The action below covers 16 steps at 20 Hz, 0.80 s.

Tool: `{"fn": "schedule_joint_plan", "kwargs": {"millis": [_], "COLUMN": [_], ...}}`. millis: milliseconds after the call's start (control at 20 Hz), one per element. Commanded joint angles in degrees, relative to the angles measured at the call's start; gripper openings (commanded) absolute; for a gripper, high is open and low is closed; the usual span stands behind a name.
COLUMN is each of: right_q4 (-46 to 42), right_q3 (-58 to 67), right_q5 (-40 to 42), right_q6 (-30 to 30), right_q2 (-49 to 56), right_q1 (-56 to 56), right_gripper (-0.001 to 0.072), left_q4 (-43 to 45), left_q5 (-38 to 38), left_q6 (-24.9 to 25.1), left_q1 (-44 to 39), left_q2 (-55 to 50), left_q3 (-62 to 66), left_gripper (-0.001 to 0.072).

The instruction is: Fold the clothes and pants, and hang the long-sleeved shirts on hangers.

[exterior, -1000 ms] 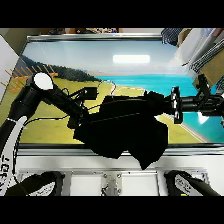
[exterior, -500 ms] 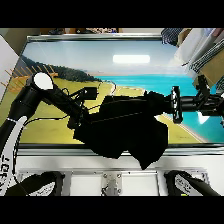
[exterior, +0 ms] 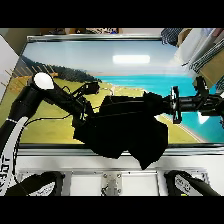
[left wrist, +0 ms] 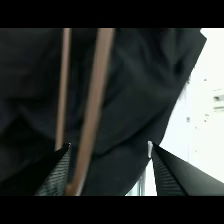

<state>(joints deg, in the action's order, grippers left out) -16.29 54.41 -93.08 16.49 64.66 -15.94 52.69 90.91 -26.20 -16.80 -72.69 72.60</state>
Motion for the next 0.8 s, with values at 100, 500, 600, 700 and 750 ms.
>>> {"fn": "schedule_joint_plan", "kwargs": {"millis": [100,500,600,700,750], "right_q4": [0.07,2.45,2.45,2.45,2.45], "right_q3": [0.04,0.04,0.04,0.04,0.04], "right_q5": [-0.33,-0.35,-0.35,-0.35,-0.33], "right_q6": [-0.17,-1.53,-3.10,-3.91,-3.93], "right_q2": [0.00,-0.02,-0.02,-0.09,-0.22], "right_q1": [-0.02,-0.02,-0.02,-0.04,-0.02], "right_gripper": [0.0011,0.0010,0.0009,0.0009,0.0009], "left_q4": [0.26,0.24,0.11,0.11,0.04], "left_q5": [-1.11,-1.53,-3.54,-6.62,-8.52], "left_q6": [-8.76,-12.48,-14.78,-17.64,-18.91], "left_q1": [2.36,5.64,6.56,8.94,10.62], "left_q2": [0.02,0.04,0.13,1.14,2.19], "left_q3": [0.00,0.00,0.00,0.00,0.00], "left_gripper": [0.0503,0.0503,0.0502,0.0503,0.0503]}}
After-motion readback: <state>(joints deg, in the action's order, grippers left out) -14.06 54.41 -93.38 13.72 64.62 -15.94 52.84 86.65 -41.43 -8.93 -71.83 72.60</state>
